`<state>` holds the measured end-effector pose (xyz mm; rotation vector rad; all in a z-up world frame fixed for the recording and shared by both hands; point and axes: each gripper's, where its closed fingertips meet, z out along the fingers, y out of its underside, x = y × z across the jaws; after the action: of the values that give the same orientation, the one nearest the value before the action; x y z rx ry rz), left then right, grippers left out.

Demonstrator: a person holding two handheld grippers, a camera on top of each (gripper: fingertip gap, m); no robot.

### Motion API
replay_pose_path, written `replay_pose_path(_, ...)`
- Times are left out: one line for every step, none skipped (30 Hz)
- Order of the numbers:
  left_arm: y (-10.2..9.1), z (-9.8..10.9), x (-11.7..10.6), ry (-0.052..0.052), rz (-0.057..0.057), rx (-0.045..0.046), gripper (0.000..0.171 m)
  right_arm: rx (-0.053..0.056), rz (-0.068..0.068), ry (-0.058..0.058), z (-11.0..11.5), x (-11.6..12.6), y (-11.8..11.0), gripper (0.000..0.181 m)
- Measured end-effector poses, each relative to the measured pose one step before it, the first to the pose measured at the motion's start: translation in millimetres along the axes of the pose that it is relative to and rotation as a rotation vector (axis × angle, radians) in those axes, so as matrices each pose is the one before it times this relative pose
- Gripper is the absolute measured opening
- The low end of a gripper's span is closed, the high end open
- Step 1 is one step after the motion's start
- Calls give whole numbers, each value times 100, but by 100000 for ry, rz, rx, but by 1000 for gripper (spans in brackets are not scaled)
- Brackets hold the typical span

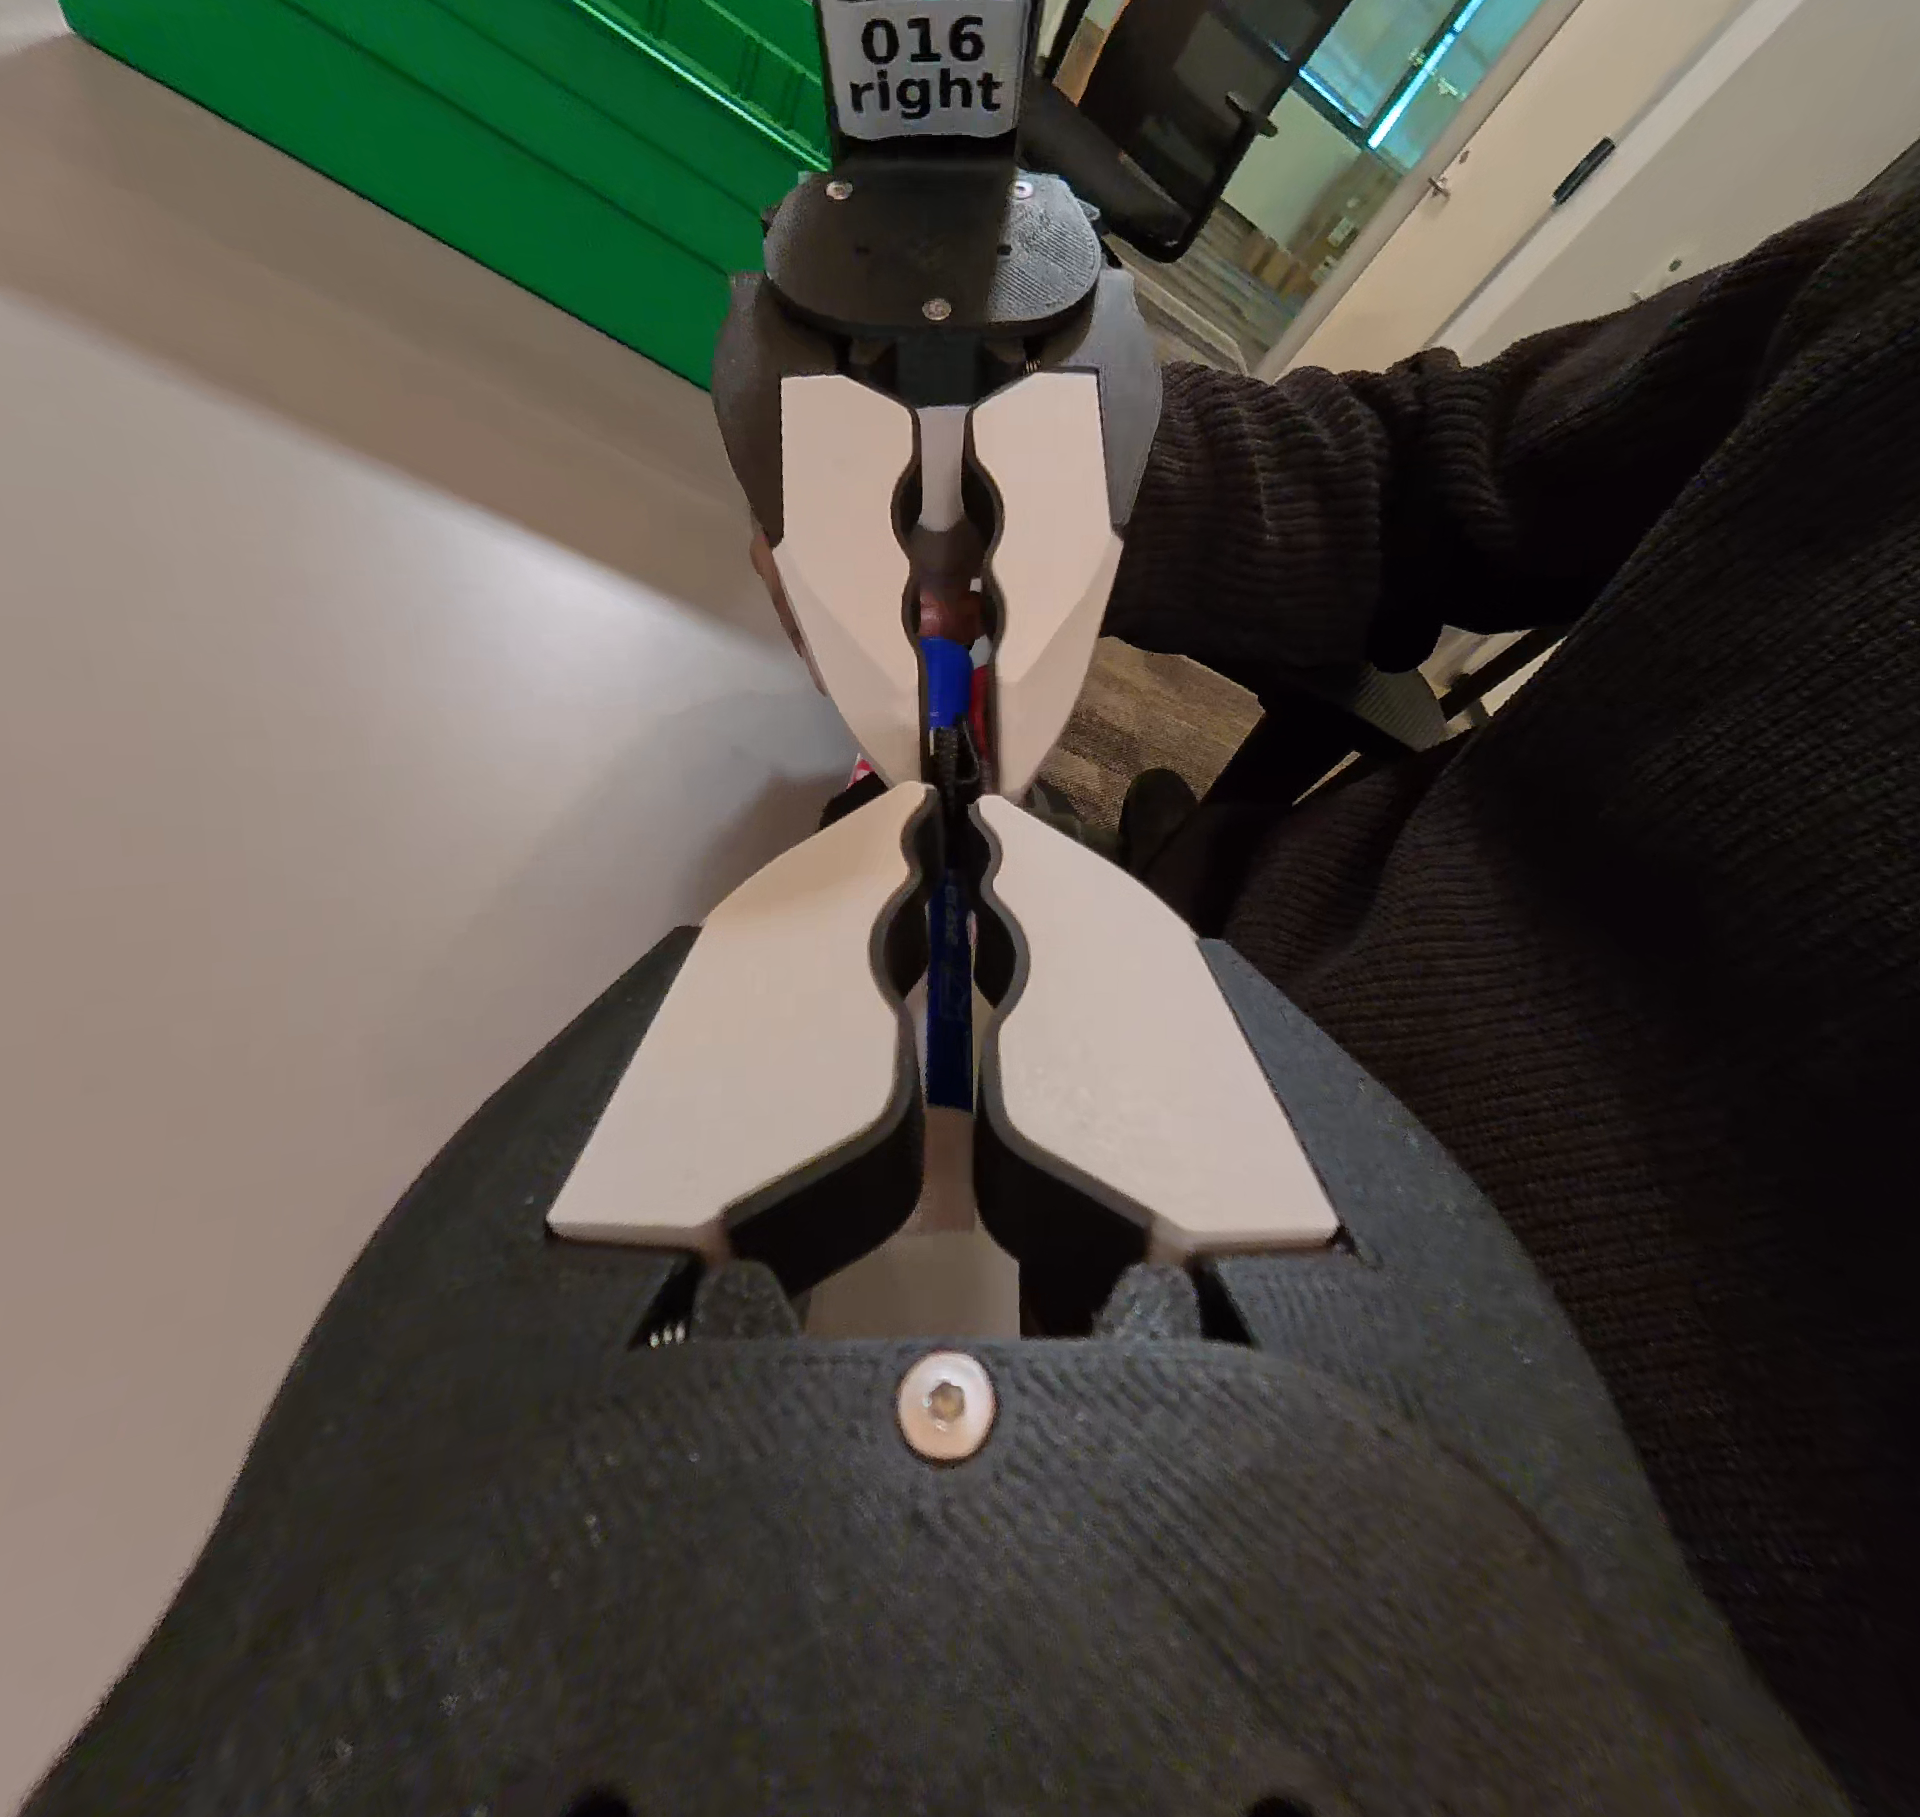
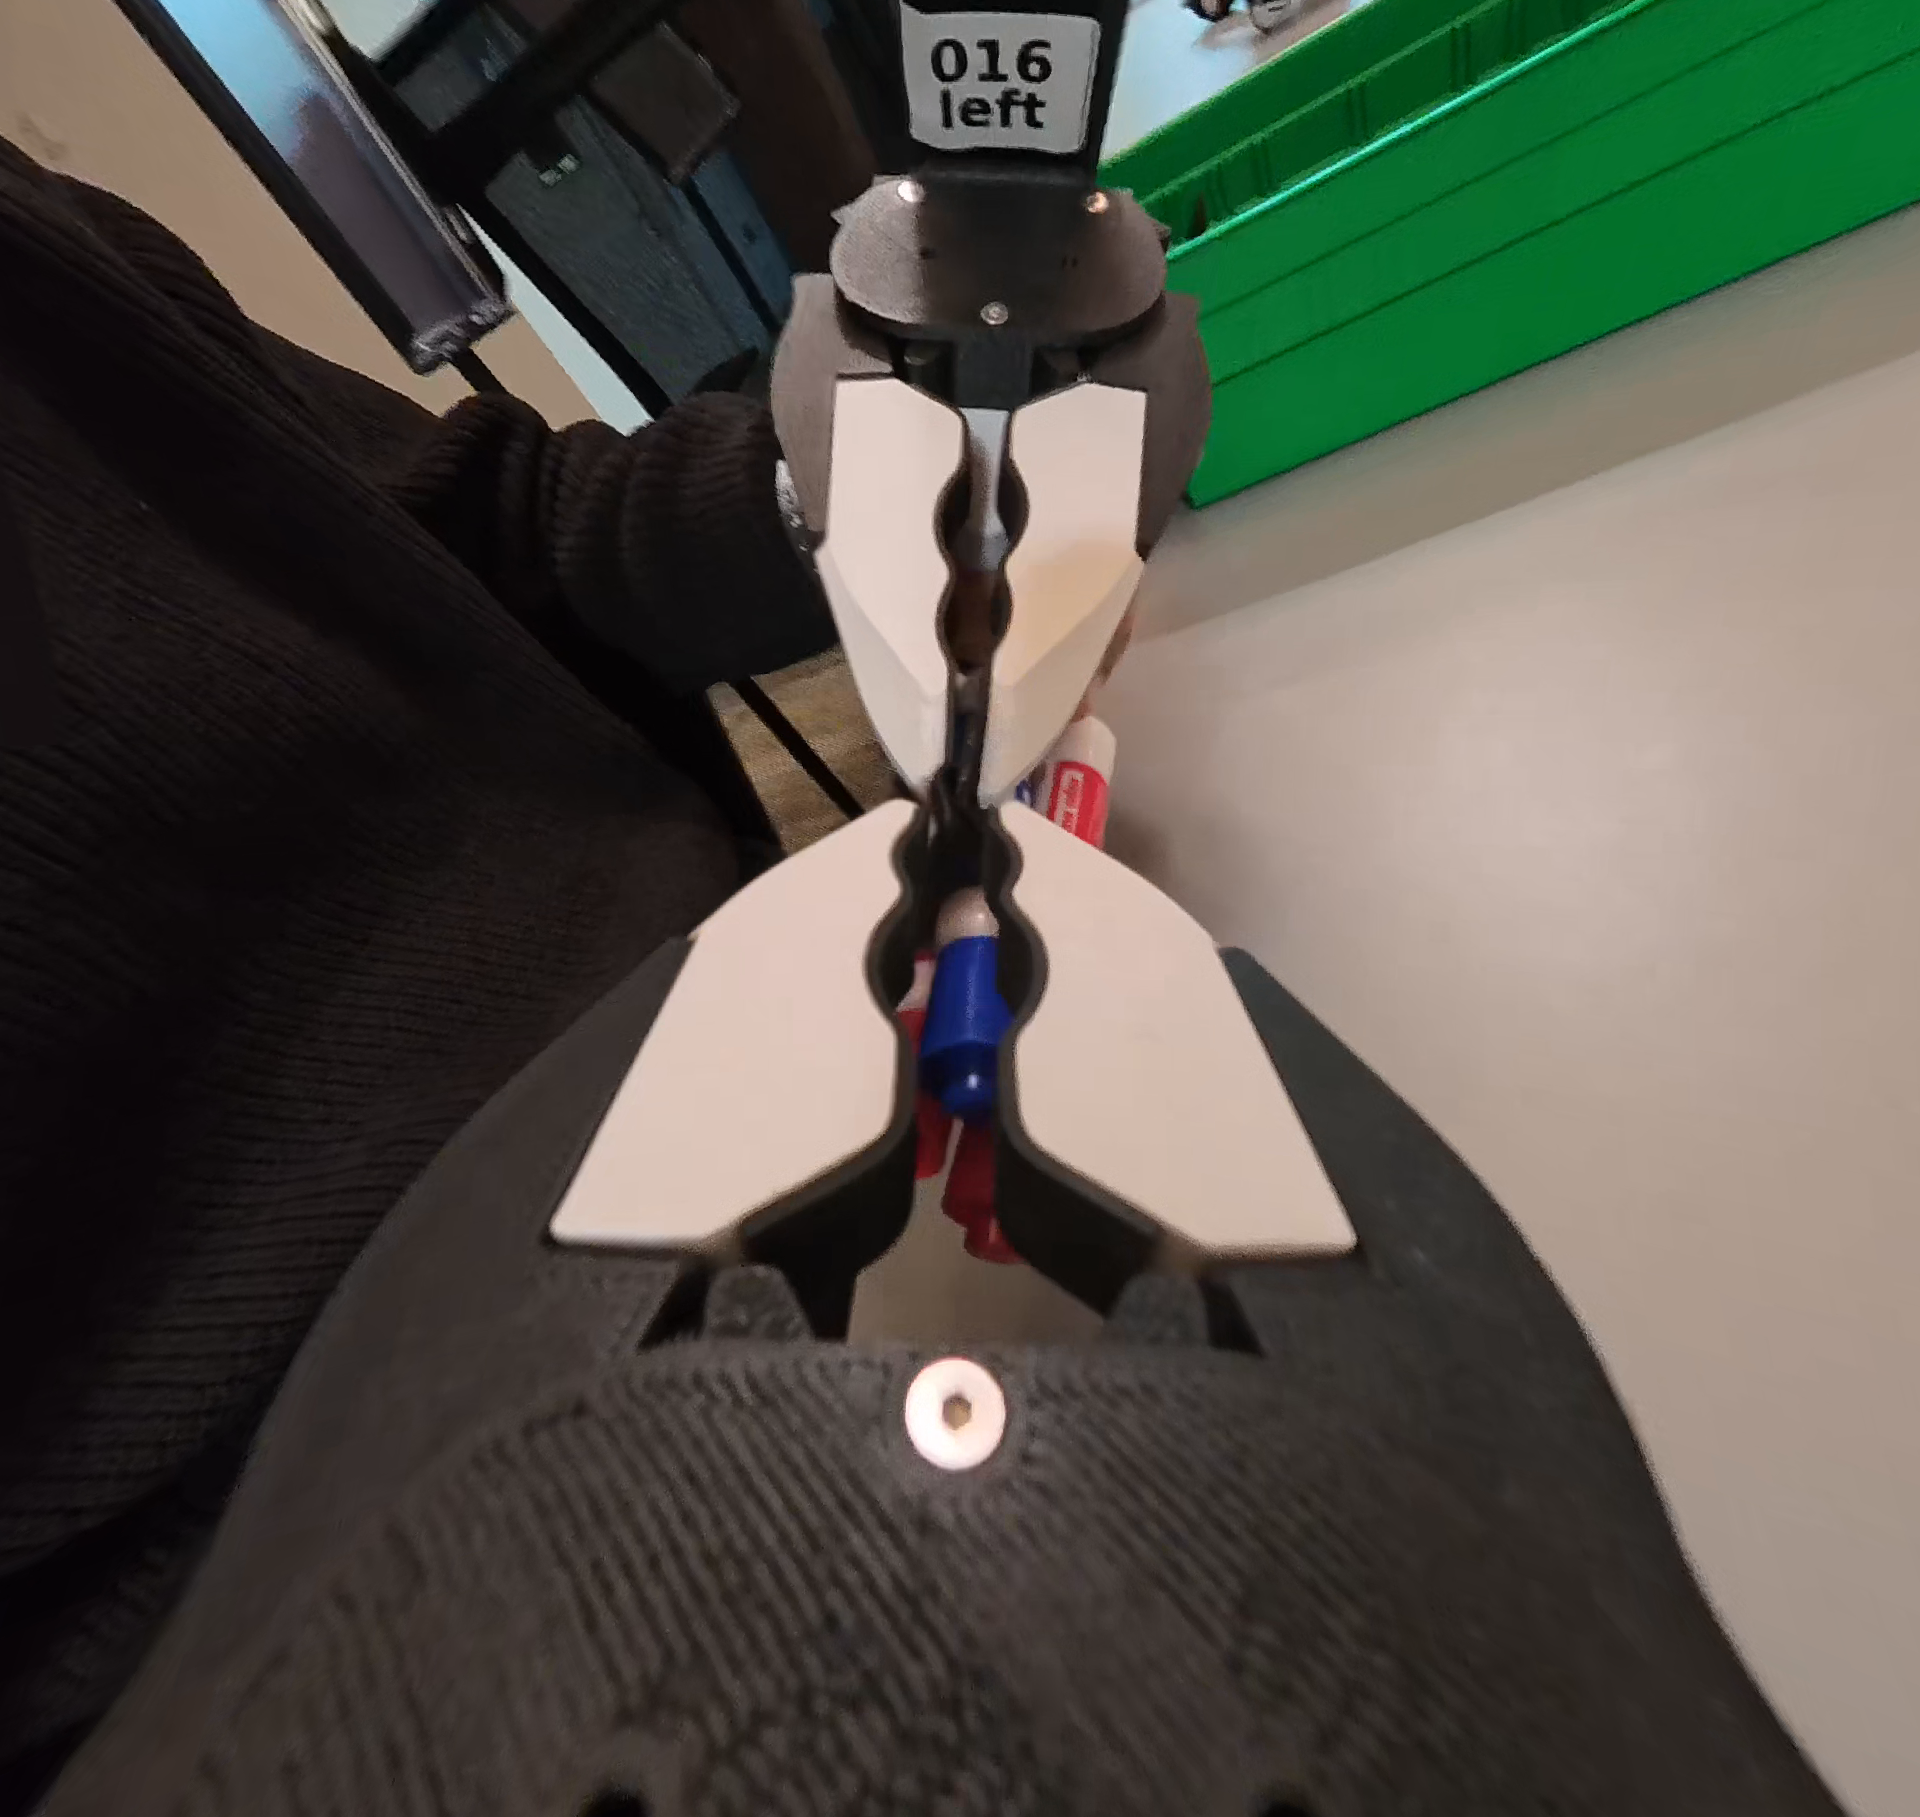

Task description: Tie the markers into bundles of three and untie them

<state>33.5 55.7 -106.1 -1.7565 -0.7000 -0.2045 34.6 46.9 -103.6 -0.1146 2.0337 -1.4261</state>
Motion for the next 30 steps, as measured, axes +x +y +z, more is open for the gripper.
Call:
replay_pose_path(-30,22,-5,111,-24,211,3,1289,1444,-2438,-123,-225,-143,14)
replay_pose_path(36,43,7,188,-55,-153,3,906,1089,-1156,-151,-37,-97,14)
replay_pose_path(104,61,-4,157,31,-654,4,358,542,-432,-120,50,-6,13)
replay_pose_path(56,35,-90,-589,338,-257,4,-591,268,379,-77,147,134,13)
replay_pose_path(-68,15,3,-44,75,455,4,-1342,28,893,-32,188,235,15)
replay_pose_path(-44,10,95,761,-671,90,3,-945,-390,476,3,98,172,15)
replay_pose_path(-49,19,26,194,62,311,4,173,-215,-186,1,-54,-18,16)
replay_pose_path(-116,3,89,611,-465,732,3,-438,-164,-170,48,-65,34,19)
replay_pose_path(-22,38,157,1146,-718,53,3,-227,-660,-229,52,-104,-12,19)
replay_pose_path(-5,58,106,698,-344,23,3,-140,-1108,448,38,-39,-25,16)
replay_pose_path(-9,76,12,-341,544,37,3,-208,-1585,979,30,-1,-18,11)
replay_pose_path(63,96,42,-62,89,-482,3,-787,-1645,158,2,-101,61,10)
replay_pose_path(45,89,97,587,-225,-363,3,-956,-915,-278,8,-135,72,8)
replay_pose_path(27,48,21,210,-122,73,3,-906,-950,336,-13,-50,45,8)
replay_pose_path(8,34,-46,-34,-408,94,3,-702,-2061,1259,-36,46,4,7)
replay_pose_path(47,7,-117,-314,-375,-262,3,-754,-2264,1976,25,109,17,5)
replay_pose_path(40,-63,-160,-866,662,-54,3,-970,-1343,2203,63,175,47,4)
replay_pose_path(11,-89,-119,-910,747,161,3,-162,-1035,1709,83,137,-3,4)
replay_pose_path(-27,-74,-96,-1237,1218,435,3,-29,-524,1365,55,128,-16,4)
replay_pose_path(-116,-29,-128,-2042,1844,1145,4,32,-32,1318,-38,148,-83,4)
replay_pose_path(-298,-48,-187,-2447,1487,2023,4,630,262,1687,-105,241,-171,4)
replay_pose_path(-362,-44,-25,-1185,937,2382,10,602,591,1442,-141,251,-157,4)
replay_pose_path(-551,-127,174,729,348,3675,18,584,421,784,-170,174,-101,4)
replay_pose_path(-588,-216,124,792,-217,4085,22,1015,1087,244,-177,110,-143,4)
replay_pose_path(-487,-261,-46,8,-191,3543,27,827,1315,557,-161,149,-126,4)
replay_pose_path(-260,-275,-231,-845,-7,2009,29,1076,523,1177,-162,207,-170,4)
replay_pose_path(-70,-240,-356,-1514,82,635,30,594,608,1333,-156,233,-147,4)
replay_pose_path(3,-188,-244,-1110,781,178,30,567,765,1158,-166,231,-143,4)
replay_pose_path(-50,-131,-194,-1146,1023,353,30,784,907,995,-149,210,-143,4)
replay_pose_path(-140,-90,-82,-1110,1743,894,29,411,1220,427,-120,123,-72,4)
